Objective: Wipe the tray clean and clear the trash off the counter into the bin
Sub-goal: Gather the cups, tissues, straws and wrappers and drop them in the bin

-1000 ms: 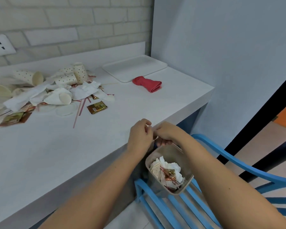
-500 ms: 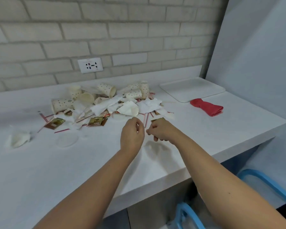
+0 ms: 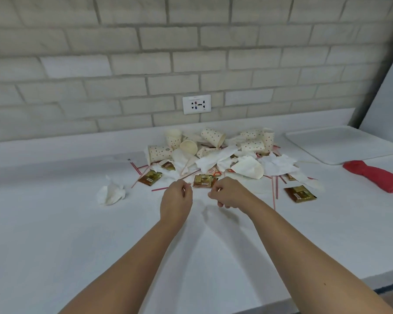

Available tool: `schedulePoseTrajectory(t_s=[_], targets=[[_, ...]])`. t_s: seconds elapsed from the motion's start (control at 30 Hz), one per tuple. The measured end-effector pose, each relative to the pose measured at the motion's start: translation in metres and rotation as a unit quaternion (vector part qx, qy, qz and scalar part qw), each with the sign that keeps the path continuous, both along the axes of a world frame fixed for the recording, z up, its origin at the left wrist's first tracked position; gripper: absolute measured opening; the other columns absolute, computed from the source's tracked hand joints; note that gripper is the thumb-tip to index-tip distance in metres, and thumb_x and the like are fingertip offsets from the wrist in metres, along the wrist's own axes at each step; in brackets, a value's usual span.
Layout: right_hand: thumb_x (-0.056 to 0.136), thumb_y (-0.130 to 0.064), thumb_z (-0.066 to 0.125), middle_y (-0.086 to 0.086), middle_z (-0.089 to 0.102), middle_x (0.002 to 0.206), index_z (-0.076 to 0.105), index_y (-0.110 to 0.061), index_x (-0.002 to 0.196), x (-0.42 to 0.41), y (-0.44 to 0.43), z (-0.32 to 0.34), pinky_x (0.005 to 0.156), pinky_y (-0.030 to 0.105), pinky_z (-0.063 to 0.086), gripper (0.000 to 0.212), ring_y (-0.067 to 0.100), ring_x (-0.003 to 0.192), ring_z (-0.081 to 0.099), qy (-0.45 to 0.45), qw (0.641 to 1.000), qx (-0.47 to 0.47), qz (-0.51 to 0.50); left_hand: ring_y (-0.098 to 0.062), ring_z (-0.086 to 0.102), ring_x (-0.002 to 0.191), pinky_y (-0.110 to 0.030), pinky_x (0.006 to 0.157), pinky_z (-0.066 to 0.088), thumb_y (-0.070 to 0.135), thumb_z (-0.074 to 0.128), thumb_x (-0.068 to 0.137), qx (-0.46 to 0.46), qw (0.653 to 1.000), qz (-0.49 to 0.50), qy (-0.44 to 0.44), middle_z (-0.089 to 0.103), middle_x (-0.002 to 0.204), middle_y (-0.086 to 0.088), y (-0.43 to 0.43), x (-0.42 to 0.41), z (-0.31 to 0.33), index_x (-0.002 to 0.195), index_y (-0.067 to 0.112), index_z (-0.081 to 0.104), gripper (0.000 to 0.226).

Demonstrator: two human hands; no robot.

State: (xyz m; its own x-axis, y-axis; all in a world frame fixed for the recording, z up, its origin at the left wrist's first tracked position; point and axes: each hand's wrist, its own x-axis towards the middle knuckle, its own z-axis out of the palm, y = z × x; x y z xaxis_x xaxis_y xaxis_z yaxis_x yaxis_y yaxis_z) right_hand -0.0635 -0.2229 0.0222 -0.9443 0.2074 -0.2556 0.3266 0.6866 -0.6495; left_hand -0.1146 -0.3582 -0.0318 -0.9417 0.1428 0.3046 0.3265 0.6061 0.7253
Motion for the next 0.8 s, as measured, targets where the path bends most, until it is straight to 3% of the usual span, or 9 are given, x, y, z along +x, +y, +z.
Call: schedulePoseTrajectory(t_s=[0.17, 0.27, 0.37, 0.47, 0.53, 0.57, 0.63, 0.73, 0.8], targets=[[0.093, -0.021, 0.052, -0.001, 0.055, 0.063, 0.054, -0.012, 0.082, -0.021, -0.013, -0.008, 0.046, 0.018, 0.03, 0.014, 0.008, 0.05, 0.045, -0.011, 1.0, 0.003, 0.008, -0.013, 0.043, 0.059, -0.025, 0.052, 0.032, 0.016, 0.044, 0.094, 0.018, 1.0, 0.015, -0.001, 0.046, 0.062, 0.003, -0.024, -0.02, -0.005, 0.071, 0.012, 0.046, 0.024], [0.092, -0.016, 0.051, 0.0, 0.053, 0.064, 0.049, -0.014, 0.071, -0.037, -0.009, -0.015, 0.047, 0.018, 0.032, 0.021, 0.009, 0.052, 0.046, -0.002, 1.0, 0.01, -0.005, -0.017, 0.044, 0.062, -0.023, 0.051, 0.029, 0.014, 0.044, 0.093, 0.027, 0.999, 0.036, -0.002, 0.048, 0.065, -0.001, -0.032, -0.035, -0.008, 0.068, 0.012, 0.045, 0.025], [0.088, -0.01, 0.051, 0.005, 0.052, 0.073, 0.049, -0.012, 0.067, -0.058, 0.0, -0.029, 0.049, 0.02, 0.033, 0.022, 0.015, 0.06, 0.046, 0.017, 0.999, 0.025, -0.038, -0.022, 0.052, 0.085, -0.025, 0.067, 0.041, 0.019, 0.049, 0.092, -0.025, 0.998, 0.058, -0.028, 0.057, 0.098, -0.009, -0.036, -0.052, -0.013, 0.091, 0.008, 0.058, 0.014], [0.086, -0.016, 0.052, 0.003, 0.048, 0.071, 0.045, -0.011, 0.066, -0.083, 0.014, -0.047, 0.049, 0.022, 0.031, 0.022, 0.017, 0.063, 0.044, 0.029, 0.994, 0.021, -0.101, -0.026, 0.042, 0.119, -0.038, 0.096, 0.04, 0.046, 0.058, 0.085, -0.158, 0.976, 0.084, -0.122, 0.042, 0.131, -0.008, -0.036, -0.06, -0.018, 0.122, 0.013, 0.05, 0.05], [0.086, -0.025, 0.056, 0.006, 0.057, 0.087, 0.056, -0.008, 0.082, -0.096, 0.016, -0.056, 0.057, 0.024, 0.041, 0.018, 0.02, 0.079, 0.055, 0.023, 0.991, 0.022, -0.131, -0.027, 0.038, 0.125, -0.04, 0.099, 0.038, 0.06, 0.059, 0.077, -0.239, 0.954, 0.083, -0.161, 0.038, 0.136, -0.007, -0.034, -0.059, -0.019, 0.132, 0.015, 0.04, 0.073], [0.086, -0.032, 0.058, 0.011, 0.058, 0.105, 0.058, -0.005, 0.103, -0.104, 0.015, -0.06, 0.07, 0.028, 0.047, 0.031, 0.025, 0.097, 0.057, 0.019, 0.99, 0.03, -0.138, -0.027, 0.037, 0.126, -0.04, 0.1, 0.037, 0.064, 0.059, 0.075, -0.265, 0.946, 0.081, -0.17, 0.037, 0.137, -0.007, -0.032, -0.06, -0.02, 0.134, 0.014, 0.037, 0.081], [0.085, -0.042, 0.061, 0.013, 0.046, 0.132, 0.044, -0.005, 0.13, -0.115, 0.01, -0.064, 0.095, 0.036, 0.044, 0.061, 0.029, 0.124, 0.045, 0.006, 0.988, 0.053, -0.145, -0.026, 0.036, 0.126, -0.039, 0.1, 0.037, 0.065, 0.061, 0.072, -0.29, 0.936, 0.079, -0.184, 0.038, 0.136, -0.007, -0.028, -0.063, -0.021, 0.135, 0.013, 0.035, 0.085], [0.079, -0.05, 0.067, 0.011, 0.039, 0.141, 0.035, -0.006, 0.138, -0.126, 0.001, -0.065, 0.102, 0.037, 0.04, 0.08, 0.028, 0.133, 0.037, -0.005, 0.984, 0.109, -0.143, -0.026, 0.038, 0.126, -0.038, 0.101, 0.039, 0.059, 0.065, 0.073, -0.271, 0.934, 0.067, -0.225, 0.043, 0.134, -0.006, -0.024, -0.07, -0.021, 0.134, 0.013, 0.037, 0.081], [0.078, -0.044, 0.07, 0.01, 0.043, 0.138, 0.038, -0.005, 0.135, -0.132, 0.0, -0.067, 0.099, 0.035, 0.042, 0.077, 0.026, 0.129, 0.042, -0.014, 0.982, 0.131, -0.138, -0.024, 0.043, 0.125, -0.034, 0.1, 0.042, 0.052, 0.067, 0.075, -0.24, 0.937, 0.041, -0.249, 0.048, 0.133, -0.005, -0.024, -0.073, -0.019, 0.133, 0.013, 0.039, 0.075]])
